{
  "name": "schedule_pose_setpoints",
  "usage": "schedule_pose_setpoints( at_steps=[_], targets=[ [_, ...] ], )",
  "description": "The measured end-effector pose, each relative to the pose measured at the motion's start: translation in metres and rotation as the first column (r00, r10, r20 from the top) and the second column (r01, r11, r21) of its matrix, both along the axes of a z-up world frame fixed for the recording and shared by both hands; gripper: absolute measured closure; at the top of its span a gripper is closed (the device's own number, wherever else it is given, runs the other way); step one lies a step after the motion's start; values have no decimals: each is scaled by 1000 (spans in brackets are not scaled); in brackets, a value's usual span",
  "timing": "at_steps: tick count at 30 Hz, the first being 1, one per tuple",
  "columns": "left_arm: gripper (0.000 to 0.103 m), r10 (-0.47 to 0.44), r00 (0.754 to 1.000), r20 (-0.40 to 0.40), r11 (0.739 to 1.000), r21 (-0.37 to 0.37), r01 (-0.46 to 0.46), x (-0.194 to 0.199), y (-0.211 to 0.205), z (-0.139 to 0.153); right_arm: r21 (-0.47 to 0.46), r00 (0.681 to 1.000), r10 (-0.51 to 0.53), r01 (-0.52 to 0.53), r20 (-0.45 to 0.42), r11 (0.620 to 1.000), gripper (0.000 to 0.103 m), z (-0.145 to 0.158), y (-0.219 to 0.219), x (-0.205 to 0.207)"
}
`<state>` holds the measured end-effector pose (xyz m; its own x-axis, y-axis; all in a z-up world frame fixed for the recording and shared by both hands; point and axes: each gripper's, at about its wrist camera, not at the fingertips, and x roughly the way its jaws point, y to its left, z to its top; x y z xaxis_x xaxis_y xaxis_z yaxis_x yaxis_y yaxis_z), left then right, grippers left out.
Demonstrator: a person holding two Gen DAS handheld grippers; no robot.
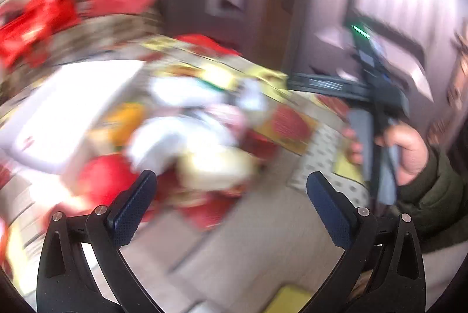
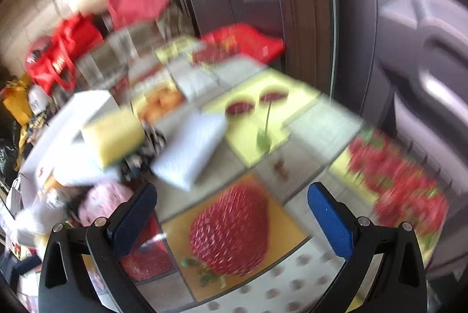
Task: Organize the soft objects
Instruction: 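Grasp the red plush apple with the left tool while the right tool grasps the pink plush toy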
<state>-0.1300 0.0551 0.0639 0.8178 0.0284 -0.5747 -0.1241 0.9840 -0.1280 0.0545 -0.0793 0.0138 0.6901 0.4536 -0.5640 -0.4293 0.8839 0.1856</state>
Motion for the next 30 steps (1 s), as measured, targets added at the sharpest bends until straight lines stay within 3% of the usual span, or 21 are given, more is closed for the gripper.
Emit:
schedule_pose_setpoints(
  at_steps=[3, 6, 9, 16, 20, 25, 29, 30],
  targets=[
    [0, 126, 992, 10, 992, -10, -126, -24, 42, 2, 140, 976, 195, -207, 96, 968, 0, 14, -13, -6],
    [0, 210, 977, -41, 978, -8, -210, -36, 74, -1, 115, 941, 331, -337, 68, 934, 0, 14, -7, -7],
    [0, 204, 976, -74, 979, 25, -203, -37, 79, -5, 38, 924, 378, -381, 57, 924, 0, 9, 5, -18],
    [8, 142, 974, -177, 988, 80, -129, -33, 64, -34, 12, 885, 466, -466, -6, 885, 0, -2, 30, -27],
    [8, 129, 971, -200, 991, 53, -120, -24, 70, -40, -31, 861, 509, -509, -23, 860, 0, -3, 51, -29],
    [8, 91, 967, -238, 994, 79, -74, 1, 67, -44, -118, 823, 564, -567, -63, 815, 0, -15, 91, -36],
    [24, 96, 955, -280, 995, 43, -88, 13, 75, -58, -211, 831, 551, -554, -78, 805, 2, -26, 114, -35],
    [28, 98, 957, -272, 995, 43, -90, 12, 75, -59, -219, 828, 554, -558, -85, 800, 10, -30, 117, -34]
  ],
)
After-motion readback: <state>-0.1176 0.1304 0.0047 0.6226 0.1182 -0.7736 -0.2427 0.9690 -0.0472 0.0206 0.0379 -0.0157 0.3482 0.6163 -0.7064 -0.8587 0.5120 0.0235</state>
